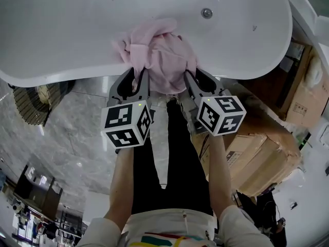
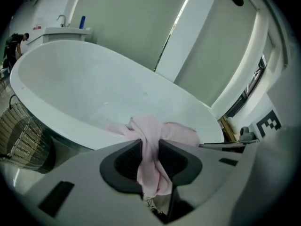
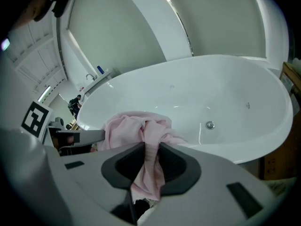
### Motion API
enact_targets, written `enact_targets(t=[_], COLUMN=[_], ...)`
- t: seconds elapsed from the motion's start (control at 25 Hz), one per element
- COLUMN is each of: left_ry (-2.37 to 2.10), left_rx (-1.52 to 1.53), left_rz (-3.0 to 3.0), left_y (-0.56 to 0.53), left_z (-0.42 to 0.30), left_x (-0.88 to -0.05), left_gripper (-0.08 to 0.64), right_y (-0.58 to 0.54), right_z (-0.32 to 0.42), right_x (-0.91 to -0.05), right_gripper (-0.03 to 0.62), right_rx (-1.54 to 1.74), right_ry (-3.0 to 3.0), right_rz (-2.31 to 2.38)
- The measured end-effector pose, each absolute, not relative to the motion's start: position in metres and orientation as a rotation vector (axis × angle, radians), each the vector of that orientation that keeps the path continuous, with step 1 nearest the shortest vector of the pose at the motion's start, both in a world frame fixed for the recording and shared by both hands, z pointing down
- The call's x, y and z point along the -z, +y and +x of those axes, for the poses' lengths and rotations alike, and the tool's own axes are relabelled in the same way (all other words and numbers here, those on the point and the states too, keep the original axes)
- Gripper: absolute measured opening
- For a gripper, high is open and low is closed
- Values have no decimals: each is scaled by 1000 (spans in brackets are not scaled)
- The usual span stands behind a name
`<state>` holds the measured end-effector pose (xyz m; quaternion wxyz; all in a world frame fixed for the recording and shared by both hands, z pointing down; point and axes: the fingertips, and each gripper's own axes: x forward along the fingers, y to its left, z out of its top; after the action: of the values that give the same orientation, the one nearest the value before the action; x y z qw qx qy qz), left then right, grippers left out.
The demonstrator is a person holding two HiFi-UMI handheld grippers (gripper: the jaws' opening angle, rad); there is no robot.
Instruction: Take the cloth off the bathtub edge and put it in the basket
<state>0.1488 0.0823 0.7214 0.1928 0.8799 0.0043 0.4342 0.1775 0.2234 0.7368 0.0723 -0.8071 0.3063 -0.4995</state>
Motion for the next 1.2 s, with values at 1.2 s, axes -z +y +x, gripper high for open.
enact_targets(t=[1.2], left_ry=[31], left_rx=[-887], left_rz=[2655], left_y=[71], left_z=[220], left_x=[-574], left_gripper=[58], right_y=[211], right_z=[242], right_x=[-585], right_gripper=[74], right_rx=[1115], right_ry=[912], right_rz=[-2703])
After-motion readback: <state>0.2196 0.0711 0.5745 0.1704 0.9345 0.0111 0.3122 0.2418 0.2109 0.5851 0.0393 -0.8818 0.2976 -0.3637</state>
